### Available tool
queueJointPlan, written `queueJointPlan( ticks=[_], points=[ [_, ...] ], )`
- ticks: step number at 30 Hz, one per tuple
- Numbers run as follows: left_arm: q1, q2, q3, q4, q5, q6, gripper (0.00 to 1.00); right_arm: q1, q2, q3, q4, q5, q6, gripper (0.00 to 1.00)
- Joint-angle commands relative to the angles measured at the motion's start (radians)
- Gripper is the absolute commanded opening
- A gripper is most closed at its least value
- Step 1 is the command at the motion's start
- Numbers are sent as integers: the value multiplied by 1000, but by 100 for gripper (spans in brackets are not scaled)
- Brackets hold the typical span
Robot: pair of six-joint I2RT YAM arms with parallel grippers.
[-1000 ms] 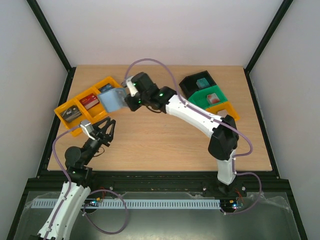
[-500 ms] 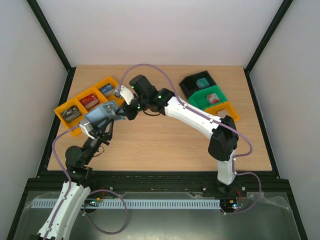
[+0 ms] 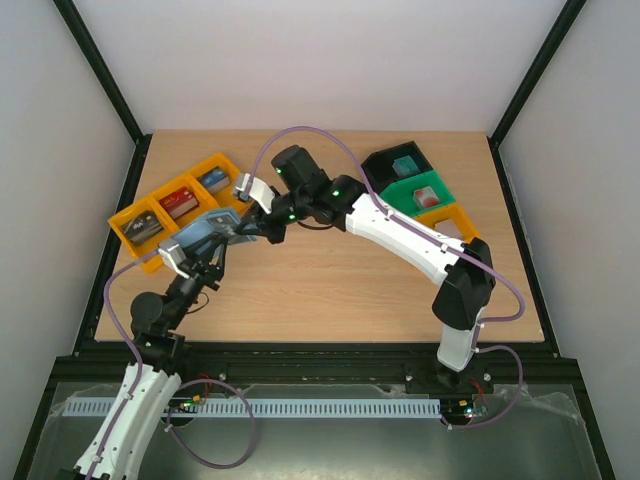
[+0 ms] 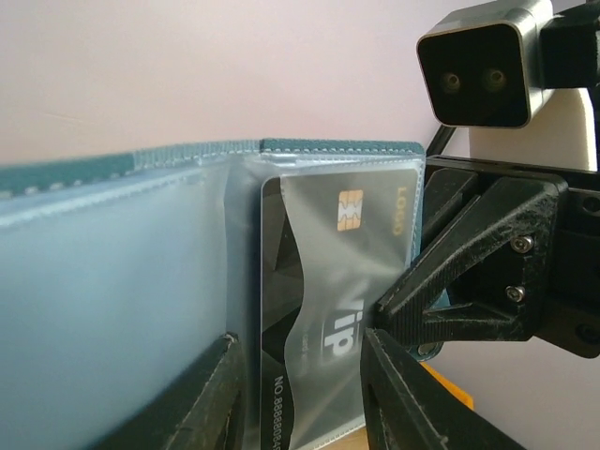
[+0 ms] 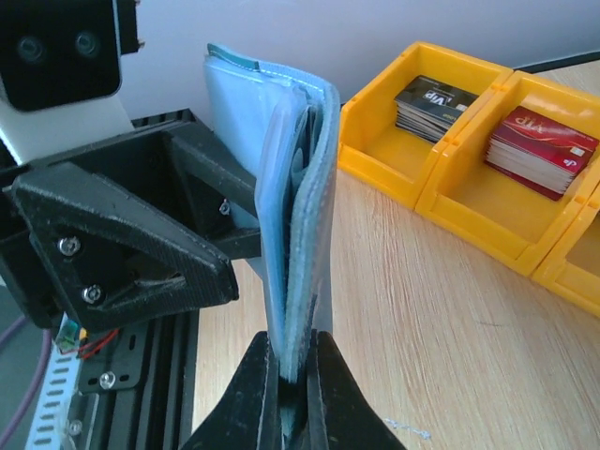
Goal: Take the credit cards out of the card holder
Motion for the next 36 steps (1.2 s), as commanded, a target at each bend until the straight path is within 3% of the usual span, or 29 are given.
queueJointPlan(
  ticks=[1, 10, 14, 17, 23, 36],
  points=[
    [4, -8, 8, -5, -27, 4, 36, 12, -62, 7, -97, -129, -112, 2],
    [35, -22, 7, 20, 25, -56, 35, -9, -44, 49, -238, -274, -260, 2],
    [102, -23, 3, 121, 213, -150, 36, -32, -32, 70, -295, -304, -300, 2],
    [91, -3, 3, 180, 355, -152, 38, -33, -18, 78, -294, -334, -300, 2],
    [52, 24, 7, 181, 363, -101, 37, -32, 2, 97, -286, -382, -281, 2],
    [-26, 68, 9, 197, 392, -46, 13, -6, 0, 42, -89, -343, -144, 2]
  ],
)
